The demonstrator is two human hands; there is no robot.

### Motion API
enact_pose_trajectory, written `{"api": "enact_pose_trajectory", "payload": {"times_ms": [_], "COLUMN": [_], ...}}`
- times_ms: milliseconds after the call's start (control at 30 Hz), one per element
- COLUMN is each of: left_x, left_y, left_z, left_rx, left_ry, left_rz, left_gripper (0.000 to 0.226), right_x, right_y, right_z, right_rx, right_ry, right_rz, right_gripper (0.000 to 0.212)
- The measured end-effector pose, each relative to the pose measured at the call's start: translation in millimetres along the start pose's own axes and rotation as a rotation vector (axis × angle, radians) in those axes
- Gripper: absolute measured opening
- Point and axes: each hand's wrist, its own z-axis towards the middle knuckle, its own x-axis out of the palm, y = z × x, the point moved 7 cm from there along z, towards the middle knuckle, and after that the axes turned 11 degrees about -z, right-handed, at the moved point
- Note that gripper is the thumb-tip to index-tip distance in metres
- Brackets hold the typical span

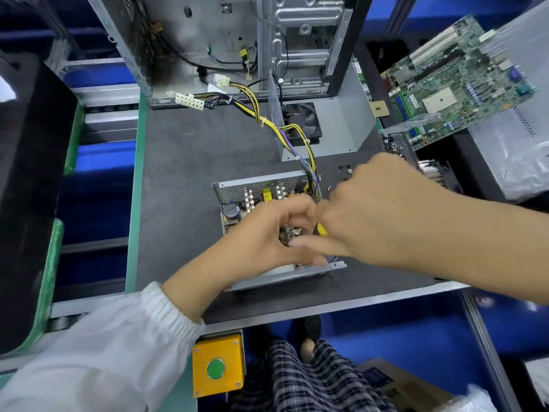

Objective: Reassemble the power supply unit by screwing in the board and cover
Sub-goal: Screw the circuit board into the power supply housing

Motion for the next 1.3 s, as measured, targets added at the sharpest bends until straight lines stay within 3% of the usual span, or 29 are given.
{"api": "enact_pose_trajectory", "payload": {"times_ms": [100,200,267,367,467,600,733,833,933,1033,1200,1300], "left_x": [-3.4,-9.2,-11.8,-10.5,-15.0,-13.1,1.8,5.5,2.4,0.5,2.6,2.0], "left_y": [-2.1,-4.5,-7.0,-4.3,3.9,2.3,-7.4,-5.0,-1.9,0.4,2.2,1.7], "left_z": [-1.0,-1.2,-1.7,-8.9,-19.1,-20.1,-15.7,-16.4,-24.7,-30.4,-29.8,-29.9], "left_rx": [0.050,0.060,0.081,0.047,0.021,0.026,0.062,0.026,-0.036,-0.075,-0.166,-0.234], "left_ry": [-0.018,0.011,0.011,0.077,0.012,-0.106,-0.065,-0.054,-0.021,0.011,0.034,0.041], "left_rz": [0.044,0.039,0.033,0.042,0.079,0.215,0.367,0.443,0.518,0.667,0.705,0.731], "left_gripper": [0.020,0.013,0.005,0.016,0.029,0.037,0.033,0.019,0.028,0.028,0.029,0.029], "right_x": [-5.8,-1.2,-2.4,-4.9,5.9,12.0,17.2,13.0,14.4,11.7,12.7,17.4], "right_y": [7.2,19.4,24.1,30.1,25.2,18.4,10.1,21.7,35.2,38.1,25.2,14.1], "right_z": [-4.8,-6.1,-8.9,-12.6,-14.7,-9.1,-5.6,-4.4,-9.7,-14.3,-6.5,-1.2], "right_rx": [-0.068,-0.215,-0.260,-0.260,-0.125,0.039,0.158,0.068,-0.123,-0.236,-0.141,-0.061], "right_ry": [0.107,0.039,0.085,0.092,0.151,0.231,0.267,0.193,0.191,0.123,0.098,0.124], "right_rz": [0.081,0.237,0.338,0.293,0.203,0.250,0.290,0.208,0.206,0.176,0.240,0.315], "right_gripper": [0.061,0.022,0.028,0.035,0.048,0.037,0.026,0.024,0.049,0.037,0.009,0.031]}}
